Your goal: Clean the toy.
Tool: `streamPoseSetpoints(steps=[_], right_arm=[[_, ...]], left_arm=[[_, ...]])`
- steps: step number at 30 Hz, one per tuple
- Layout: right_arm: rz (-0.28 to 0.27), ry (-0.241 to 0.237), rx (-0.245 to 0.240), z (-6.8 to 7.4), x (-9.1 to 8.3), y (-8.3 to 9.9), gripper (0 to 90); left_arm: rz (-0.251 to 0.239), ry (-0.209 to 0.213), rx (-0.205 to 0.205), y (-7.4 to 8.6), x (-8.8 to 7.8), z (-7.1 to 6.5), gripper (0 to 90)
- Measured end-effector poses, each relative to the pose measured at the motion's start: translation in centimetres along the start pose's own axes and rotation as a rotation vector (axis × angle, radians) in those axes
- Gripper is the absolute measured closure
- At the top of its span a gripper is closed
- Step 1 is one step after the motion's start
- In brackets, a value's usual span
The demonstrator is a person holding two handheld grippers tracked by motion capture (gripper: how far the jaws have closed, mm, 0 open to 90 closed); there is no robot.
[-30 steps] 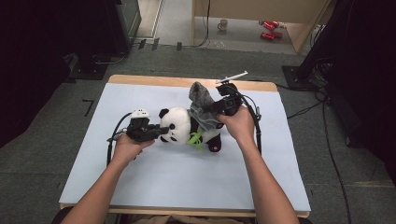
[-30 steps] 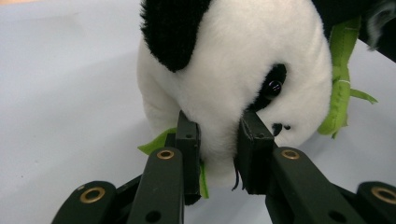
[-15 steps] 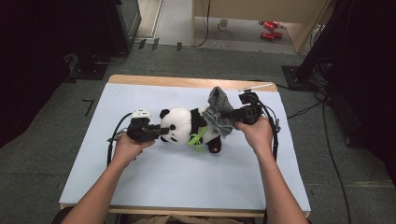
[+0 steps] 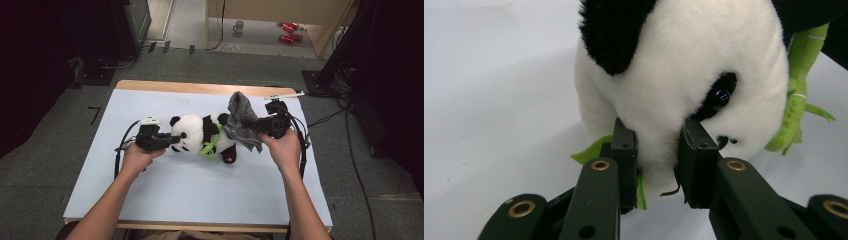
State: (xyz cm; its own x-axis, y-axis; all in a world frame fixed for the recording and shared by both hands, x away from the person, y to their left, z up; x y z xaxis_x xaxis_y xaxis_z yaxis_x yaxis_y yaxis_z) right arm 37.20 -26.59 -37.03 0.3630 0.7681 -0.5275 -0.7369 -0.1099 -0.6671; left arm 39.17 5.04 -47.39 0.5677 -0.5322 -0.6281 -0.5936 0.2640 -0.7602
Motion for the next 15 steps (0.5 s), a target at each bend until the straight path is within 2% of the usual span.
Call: streamPoseSetpoints(steps=[2, 5, 8, 10, 15], right_arm=[[0.000, 0.000, -0.020, 0.5, -0.2, -0.1, 76.8], [0.026, 0.007, -0.026, 0.7, 0.5, 0.4, 76.8], [0.063, 0.019, -0.018, 0.2, 1.6, 1.4, 76.8], [0.065, 0.009, -0.012, -0.1, 2.1, 2.1, 77.0], [0.080, 0.021, -0.010, -0.8, 2.7, 3.8, 77.3]], left_arm=[[-0.001, -0.001, -0.019, -0.1, 0.2, 0.2, 72.9], [0.002, 0.000, -0.041, -0.2, 0.4, 0.3, 72.9], [0.005, -0.008, -0.036, -0.2, 0.3, 0.2, 72.9], [0.008, -0.012, -0.034, -0.2, 0.3, 0.2, 72.9], [0.009, -0.016, -0.036, -0.3, 0.4, 0.2, 72.9]])
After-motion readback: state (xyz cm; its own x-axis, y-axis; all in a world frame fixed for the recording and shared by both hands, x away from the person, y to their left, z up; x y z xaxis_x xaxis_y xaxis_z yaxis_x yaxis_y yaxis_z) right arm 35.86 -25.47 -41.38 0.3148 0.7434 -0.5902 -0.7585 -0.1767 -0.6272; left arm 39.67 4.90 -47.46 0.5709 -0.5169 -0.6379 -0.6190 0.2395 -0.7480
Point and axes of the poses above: each handheld gripper's, and its own axes: x roughly forward along the jaws, y roughly out of its underside, z roughly to its left, the point moved 5 cm from there along x, roughly forward along the jaws, and after that the axes turned 13 degrees about -y, right-handed, at the moved point
